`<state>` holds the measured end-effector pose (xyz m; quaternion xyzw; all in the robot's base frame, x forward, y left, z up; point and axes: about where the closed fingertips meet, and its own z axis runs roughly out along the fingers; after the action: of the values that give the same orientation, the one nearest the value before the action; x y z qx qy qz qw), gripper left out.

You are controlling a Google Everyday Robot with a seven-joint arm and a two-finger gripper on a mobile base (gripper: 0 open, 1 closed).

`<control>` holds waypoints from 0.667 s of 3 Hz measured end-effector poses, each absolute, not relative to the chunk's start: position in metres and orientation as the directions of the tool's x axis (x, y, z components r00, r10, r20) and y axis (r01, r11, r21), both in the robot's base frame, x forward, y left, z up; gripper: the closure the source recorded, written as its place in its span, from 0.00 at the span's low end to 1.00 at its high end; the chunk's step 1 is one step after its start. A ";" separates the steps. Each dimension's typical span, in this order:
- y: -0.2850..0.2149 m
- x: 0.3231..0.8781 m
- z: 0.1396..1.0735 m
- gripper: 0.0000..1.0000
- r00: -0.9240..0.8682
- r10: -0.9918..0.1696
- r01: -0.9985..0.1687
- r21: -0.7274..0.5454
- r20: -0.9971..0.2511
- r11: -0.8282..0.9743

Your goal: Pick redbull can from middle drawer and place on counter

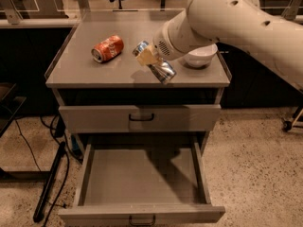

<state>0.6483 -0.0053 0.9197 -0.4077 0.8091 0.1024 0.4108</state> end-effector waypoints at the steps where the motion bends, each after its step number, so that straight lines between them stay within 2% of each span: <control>1: 0.002 0.662 0.932 1.00 -0.284 -0.538 -0.726 -0.188 -0.794 0.661; 2: 0.000 0.670 0.933 1.00 -0.277 -0.445 -0.700 -0.139 -0.851 0.701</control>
Offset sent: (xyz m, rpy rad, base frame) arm 0.0339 -0.0104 0.0176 0.3134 -0.1301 -0.1159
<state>0.6701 0.0003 0.9331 -0.3634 0.7880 0.1328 0.4790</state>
